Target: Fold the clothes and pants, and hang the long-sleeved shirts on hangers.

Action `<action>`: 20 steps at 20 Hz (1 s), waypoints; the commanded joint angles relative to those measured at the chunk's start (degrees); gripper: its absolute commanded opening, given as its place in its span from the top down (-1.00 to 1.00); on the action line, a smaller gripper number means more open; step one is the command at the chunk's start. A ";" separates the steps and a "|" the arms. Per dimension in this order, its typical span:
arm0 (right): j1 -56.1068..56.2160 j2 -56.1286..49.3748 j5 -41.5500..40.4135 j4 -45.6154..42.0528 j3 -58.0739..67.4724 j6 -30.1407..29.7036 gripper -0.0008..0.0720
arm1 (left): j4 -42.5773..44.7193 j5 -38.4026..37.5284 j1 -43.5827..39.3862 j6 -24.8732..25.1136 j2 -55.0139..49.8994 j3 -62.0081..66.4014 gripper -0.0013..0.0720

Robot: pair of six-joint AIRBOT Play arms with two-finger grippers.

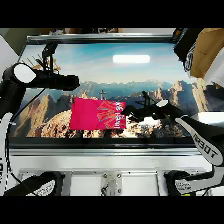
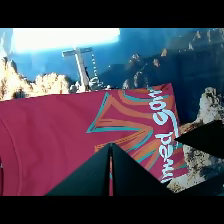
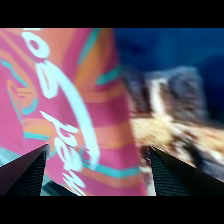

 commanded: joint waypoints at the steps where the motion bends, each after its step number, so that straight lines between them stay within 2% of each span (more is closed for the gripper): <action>1: 5.53 -5.38 -0.87 5.73 5.22 -1.73 -0.98 | -0.13 0.26 -0.37 -0.04 0.17 -0.31 0.95; 3: 8.26 -7.69 -1.55 7.72 8.74 -1.75 -0.93 | -0.17 0.28 -0.37 -0.04 0.17 -0.31 0.95; 4: 9.27 -8.59 -1.70 7.69 10.34 -2.05 -0.41 | -0.22 0.24 -0.37 -0.04 0.17 -0.31 0.95; 5: 9.81 -9.09 -1.70 7.93 11.37 -3.96 0.21 | -0.22 0.13 -0.37 -0.07 0.17 -0.31 0.95; 6: 9.88 -9.05 -1.68 7.89 11.89 -6.05 0.70 | -0.20 -0.02 -0.37 -0.04 0.17 -0.31 0.95; 7: 9.64 -8.72 -1.68 7.82 12.13 -7.37 0.94 | -0.20 -0.22 -0.37 -0.04 0.17 -0.31 0.95; 9: 7.08 -6.91 -1.46 6.34 12.13 -7.67 0.94 | -0.20 -0.31 -0.37 -0.04 0.17 -0.31 0.95; 11: 1.18 -3.06 -1.14 0.90 12.13 -5.64 0.94 | -0.17 -0.81 -0.37 -0.04 0.17 -0.31 0.95; 16: -21.88 9.75 0.35 -21.46 12.13 6.84 0.94 | -0.20 -2.47 -0.37 -0.07 0.17 -0.31 0.95; 20: -40.96 16.41 2.54 -31.78 12.09 13.14 0.94 | -0.24 -2.43 -0.37 -0.09 0.17 -0.31 0.95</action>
